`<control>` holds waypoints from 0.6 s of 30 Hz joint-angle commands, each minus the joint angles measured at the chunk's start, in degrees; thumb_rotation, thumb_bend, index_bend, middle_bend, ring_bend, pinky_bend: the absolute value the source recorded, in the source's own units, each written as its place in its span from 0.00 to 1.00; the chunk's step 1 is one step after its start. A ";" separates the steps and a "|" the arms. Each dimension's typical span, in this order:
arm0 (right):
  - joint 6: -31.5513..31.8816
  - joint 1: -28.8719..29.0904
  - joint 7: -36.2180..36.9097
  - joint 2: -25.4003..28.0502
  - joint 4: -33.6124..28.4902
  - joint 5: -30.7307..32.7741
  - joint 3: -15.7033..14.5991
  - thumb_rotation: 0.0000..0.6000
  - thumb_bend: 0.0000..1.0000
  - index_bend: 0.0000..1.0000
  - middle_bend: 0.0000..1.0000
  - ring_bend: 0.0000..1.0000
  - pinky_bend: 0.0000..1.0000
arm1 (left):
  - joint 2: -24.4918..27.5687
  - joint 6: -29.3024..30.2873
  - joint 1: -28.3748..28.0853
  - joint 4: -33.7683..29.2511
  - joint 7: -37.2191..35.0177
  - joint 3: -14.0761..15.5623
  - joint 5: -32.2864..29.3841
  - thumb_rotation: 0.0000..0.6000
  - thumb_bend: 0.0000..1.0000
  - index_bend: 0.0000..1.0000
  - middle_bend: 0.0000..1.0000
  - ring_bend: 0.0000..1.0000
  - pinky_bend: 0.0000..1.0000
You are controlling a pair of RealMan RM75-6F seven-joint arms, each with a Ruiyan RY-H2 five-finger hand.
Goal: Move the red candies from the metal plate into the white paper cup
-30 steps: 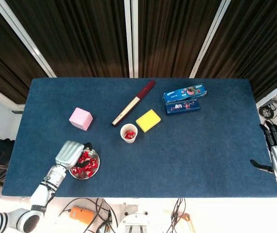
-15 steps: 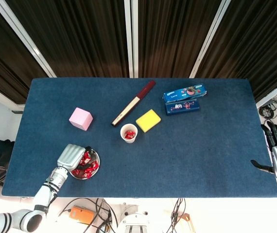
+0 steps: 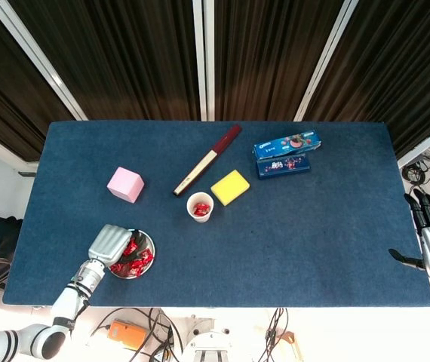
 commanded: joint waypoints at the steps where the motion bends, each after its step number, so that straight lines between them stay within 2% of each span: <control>1: 0.00 -0.01 0.05 -0.03 0.03 0.01 -0.03 1.00 0.02 0.00 0.00 0.00 0.00 | -0.10 -0.45 -0.06 0.42 -0.24 -0.13 -0.02 0.96 0.38 0.56 0.99 0.93 0.89; 6: 0.17 -0.14 0.17 -0.03 0.13 0.03 -0.08 1.00 0.02 0.00 0.00 0.00 0.00 | 0.08 -0.34 0.02 0.76 -0.87 -0.44 0.94 0.96 0.46 0.60 0.99 0.93 0.89; 12: 0.34 -0.25 0.21 -0.16 0.24 -0.08 -0.17 1.00 0.02 0.00 0.00 0.00 0.00 | 1.59 0.30 -0.09 -1.01 -1.98 -1.35 2.37 0.96 0.46 0.61 0.99 0.93 0.89; 18: 0.86 -0.46 0.01 -0.13 0.01 -0.52 -0.29 1.00 0.02 0.00 0.00 0.00 0.00 | 4.16 1.17 -1.40 -5.15 -6.88 -5.00 4.41 0.95 0.46 0.61 0.99 0.93 0.89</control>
